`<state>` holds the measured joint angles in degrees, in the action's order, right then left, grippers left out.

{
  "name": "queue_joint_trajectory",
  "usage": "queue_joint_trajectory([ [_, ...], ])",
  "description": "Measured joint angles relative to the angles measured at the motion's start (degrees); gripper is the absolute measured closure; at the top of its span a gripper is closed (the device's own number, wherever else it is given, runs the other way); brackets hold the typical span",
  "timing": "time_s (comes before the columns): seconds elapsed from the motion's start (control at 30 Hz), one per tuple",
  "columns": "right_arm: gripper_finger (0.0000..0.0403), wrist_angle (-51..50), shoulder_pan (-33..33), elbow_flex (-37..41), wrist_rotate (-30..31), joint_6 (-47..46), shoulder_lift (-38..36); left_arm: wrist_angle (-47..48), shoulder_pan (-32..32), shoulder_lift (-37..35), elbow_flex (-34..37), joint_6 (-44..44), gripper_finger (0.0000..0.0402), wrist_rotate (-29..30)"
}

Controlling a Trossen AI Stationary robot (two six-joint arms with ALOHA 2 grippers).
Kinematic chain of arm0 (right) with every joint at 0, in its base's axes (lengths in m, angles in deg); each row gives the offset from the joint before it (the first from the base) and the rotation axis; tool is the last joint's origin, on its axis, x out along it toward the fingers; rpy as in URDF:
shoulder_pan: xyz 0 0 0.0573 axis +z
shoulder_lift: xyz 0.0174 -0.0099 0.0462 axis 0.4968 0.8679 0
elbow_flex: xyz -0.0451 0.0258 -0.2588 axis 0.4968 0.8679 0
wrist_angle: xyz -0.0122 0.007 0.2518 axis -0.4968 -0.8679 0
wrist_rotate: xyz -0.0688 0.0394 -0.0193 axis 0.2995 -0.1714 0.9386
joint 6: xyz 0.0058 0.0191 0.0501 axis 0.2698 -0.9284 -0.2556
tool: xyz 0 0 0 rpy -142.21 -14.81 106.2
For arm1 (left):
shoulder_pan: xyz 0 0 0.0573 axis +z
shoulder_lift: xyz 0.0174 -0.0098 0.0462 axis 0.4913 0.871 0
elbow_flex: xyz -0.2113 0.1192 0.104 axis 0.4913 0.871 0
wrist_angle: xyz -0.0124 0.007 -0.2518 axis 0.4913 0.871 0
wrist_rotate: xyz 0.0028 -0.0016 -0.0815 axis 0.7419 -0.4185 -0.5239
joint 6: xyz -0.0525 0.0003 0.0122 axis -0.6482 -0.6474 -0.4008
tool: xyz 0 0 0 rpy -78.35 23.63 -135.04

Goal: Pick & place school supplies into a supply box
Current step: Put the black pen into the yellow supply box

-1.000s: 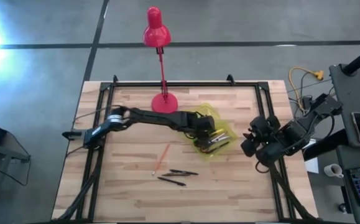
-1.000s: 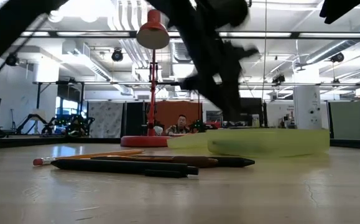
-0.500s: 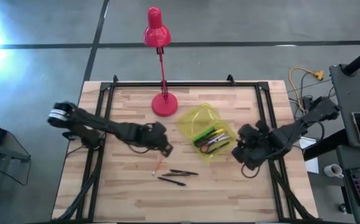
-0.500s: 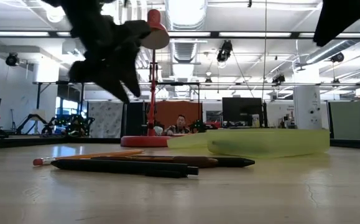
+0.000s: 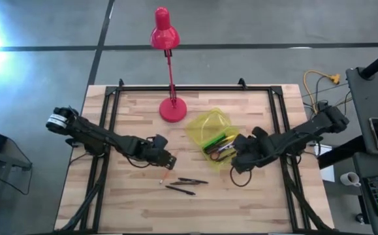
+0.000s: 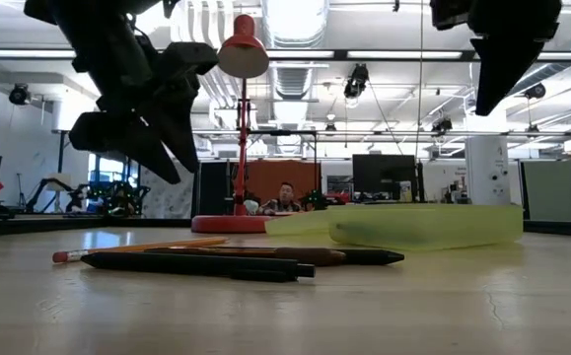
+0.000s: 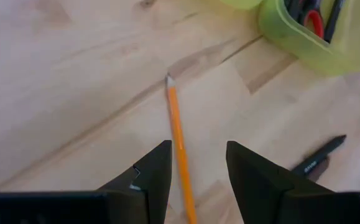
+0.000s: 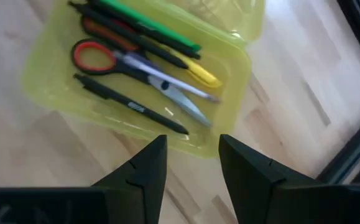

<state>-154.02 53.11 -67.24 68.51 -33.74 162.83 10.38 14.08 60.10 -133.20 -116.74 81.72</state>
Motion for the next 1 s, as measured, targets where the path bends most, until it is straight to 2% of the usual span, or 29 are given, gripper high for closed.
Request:
queue_joint_trajectory([
  [0.2,0.0266,5.1,1.6,-1.4,-2.5,6.3,2.5,0.2,-0.9,0.0,0.1,0.0,0.0265,-0.1],
  [0.43,0.0266,30.7,1.8,-1.3,-12.2,31.1,4.5,0.6,-1.1,-0.1,0.1,0.1,0.0265,-1.8],
  [0.53,0.0266,37.6,1.8,-1.8,-14.9,37.9,7.2,2.2,-1.9,-0.2,0.1,0.1,0.0265,-4.0],
  [0.73,0.0266,39.5,2.8,-4.6,-16.1,37.4,16.4,6.1,-5.6,-0.3,0.1,0.4,0.0265,-3.1],
  [0.83,0.0266,39.6,3.6,-7.4,-15.8,36.8,20.6,7.1,-6.3,-0.3,0.2,3.8,0.0265,-2.0],
  [1.0,0.0266,39.6,3.5,-11.8,-13.4,34.5,27.4,7.6,-6.9,-0.6,0.2,6.6,0.0265,-1.7],
])
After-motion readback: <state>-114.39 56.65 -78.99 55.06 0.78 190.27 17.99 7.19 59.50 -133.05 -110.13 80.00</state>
